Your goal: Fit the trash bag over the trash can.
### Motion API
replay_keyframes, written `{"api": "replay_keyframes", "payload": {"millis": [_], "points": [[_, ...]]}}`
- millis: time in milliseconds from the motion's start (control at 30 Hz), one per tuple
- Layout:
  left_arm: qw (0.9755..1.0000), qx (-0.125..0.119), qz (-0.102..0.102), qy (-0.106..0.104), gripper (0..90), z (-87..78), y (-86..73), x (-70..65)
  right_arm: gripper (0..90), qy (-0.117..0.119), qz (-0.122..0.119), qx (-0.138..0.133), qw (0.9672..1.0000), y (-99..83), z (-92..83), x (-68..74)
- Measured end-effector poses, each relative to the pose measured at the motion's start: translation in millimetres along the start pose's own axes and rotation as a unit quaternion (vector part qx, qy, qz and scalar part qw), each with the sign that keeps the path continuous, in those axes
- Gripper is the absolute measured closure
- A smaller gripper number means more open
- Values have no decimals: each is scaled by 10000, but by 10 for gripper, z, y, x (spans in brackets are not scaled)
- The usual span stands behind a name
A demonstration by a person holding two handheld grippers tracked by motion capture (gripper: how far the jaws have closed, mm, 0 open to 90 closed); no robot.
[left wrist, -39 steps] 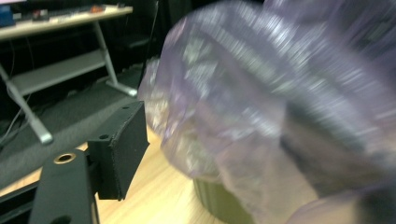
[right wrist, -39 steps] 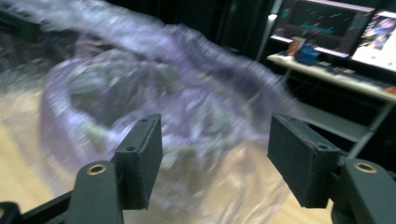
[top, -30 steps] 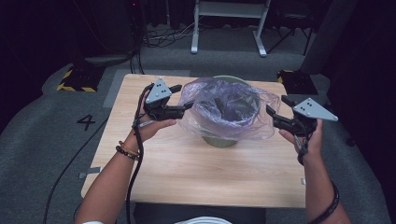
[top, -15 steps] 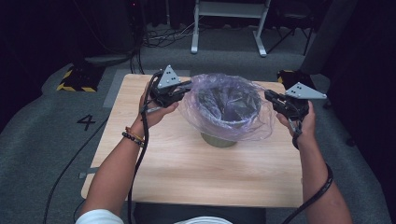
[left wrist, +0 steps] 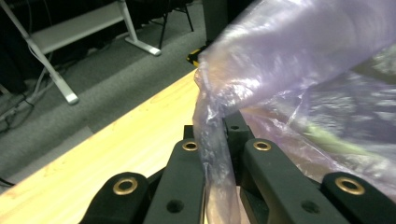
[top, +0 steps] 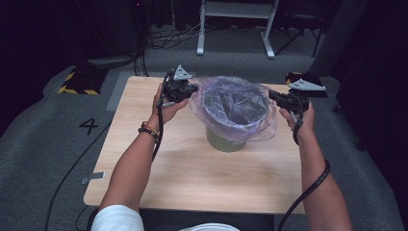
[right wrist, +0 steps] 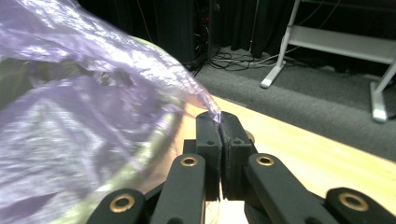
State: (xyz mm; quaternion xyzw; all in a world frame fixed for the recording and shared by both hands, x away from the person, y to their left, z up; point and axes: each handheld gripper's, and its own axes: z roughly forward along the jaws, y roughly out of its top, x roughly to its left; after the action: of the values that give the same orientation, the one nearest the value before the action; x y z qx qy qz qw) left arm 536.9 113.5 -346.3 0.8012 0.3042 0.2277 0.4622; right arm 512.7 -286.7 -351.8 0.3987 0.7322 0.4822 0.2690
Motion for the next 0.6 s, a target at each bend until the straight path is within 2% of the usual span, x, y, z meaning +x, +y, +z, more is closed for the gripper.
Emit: {"api": "replay_keyframes", "payload": {"millis": [33, 67, 100, 167, 267, 467, 533, 600], "points": [[9999, -17, -139, -74, 892, 71, -35, 25, 882, 42, 108, -28, 9999, -25, 41, -29], [9999, -17, -139, -74, 892, 71, -35, 25, 882, 42, 108, -28, 9999, -25, 41, -29], [9995, -55, -269, -173, 892, 134, -70, 40, 887, 86, 214, -17, 9997, -60, 109, -50], [9990, -109, -337, -259, 892, 183, -103, 33, 899, 232, 217, -36, 9995, -95, 167, -53], [9989, -101, -312, -334, 892, 238, -132, 1, 900, 468, 271, -51, 9985, -160, 237, -58], [9985, -59, -290, -463, 893, 265, -167, -30, 900, 648, 102, 3, 9978, -224, 230, -24], [9986, -27, -254, -460, 893, 272, -194, -38, 900, 775, 41, 79, 9970, -252, 236, -1], [9985, 2, -263, -489, 893, 283, -225, -46, 900, 743, -63, 130, 9971, -277, 236, 34]]}}
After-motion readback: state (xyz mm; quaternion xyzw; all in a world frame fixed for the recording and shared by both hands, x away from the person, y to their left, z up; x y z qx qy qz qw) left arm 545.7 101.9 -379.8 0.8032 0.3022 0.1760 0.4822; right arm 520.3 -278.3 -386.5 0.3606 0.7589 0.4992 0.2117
